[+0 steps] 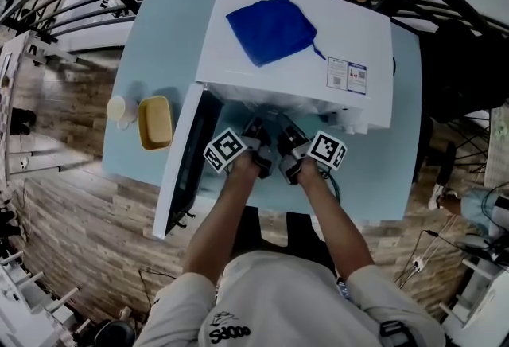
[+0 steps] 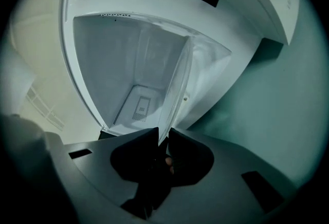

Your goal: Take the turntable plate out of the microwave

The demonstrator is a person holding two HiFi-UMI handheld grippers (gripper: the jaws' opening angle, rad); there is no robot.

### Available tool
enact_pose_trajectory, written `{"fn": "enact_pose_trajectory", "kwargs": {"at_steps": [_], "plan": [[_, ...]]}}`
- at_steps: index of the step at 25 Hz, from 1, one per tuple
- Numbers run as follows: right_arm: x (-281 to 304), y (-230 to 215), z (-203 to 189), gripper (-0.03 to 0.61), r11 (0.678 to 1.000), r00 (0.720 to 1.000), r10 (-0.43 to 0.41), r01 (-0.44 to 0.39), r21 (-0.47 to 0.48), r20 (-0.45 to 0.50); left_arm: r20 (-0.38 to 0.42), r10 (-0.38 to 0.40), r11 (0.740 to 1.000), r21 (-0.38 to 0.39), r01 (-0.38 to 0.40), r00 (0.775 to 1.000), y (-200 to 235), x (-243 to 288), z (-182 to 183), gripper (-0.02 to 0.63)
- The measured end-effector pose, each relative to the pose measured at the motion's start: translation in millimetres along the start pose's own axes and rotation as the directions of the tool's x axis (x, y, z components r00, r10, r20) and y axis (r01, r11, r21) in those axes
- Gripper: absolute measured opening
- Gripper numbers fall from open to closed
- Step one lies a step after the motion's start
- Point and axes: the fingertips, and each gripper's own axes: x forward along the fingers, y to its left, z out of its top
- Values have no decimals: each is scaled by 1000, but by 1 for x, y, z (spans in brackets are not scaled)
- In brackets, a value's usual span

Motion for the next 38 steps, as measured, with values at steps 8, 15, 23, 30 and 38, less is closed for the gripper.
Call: {"fn": "enact_pose_trajectory", "kwargs": {"at_steps": [8,15,23,30,38], "plan": [[-6,4,-5,57,998,998,27,-30,-55,-51,-19,3,1000,13,-3,1000,8,12,-3,164],[-15,6,-28,55,999,994,36,-37,-5,-102,1,-34,999,-13,34,999,7,22,4,164],[-17,14,-40,49,994,983,113,-113,11,-147,73,-79,995,-57,84,994,10,21,12,132],[-22,0,-46,51,998,985,56,-54,18,-162,82,-87,990,-102,95,993,21,22,7,55],[-35,-12,-54,114,989,973,-10,-25,-144,-232,47,-107,987,-119,112,993,19,11,-5,37]]}}
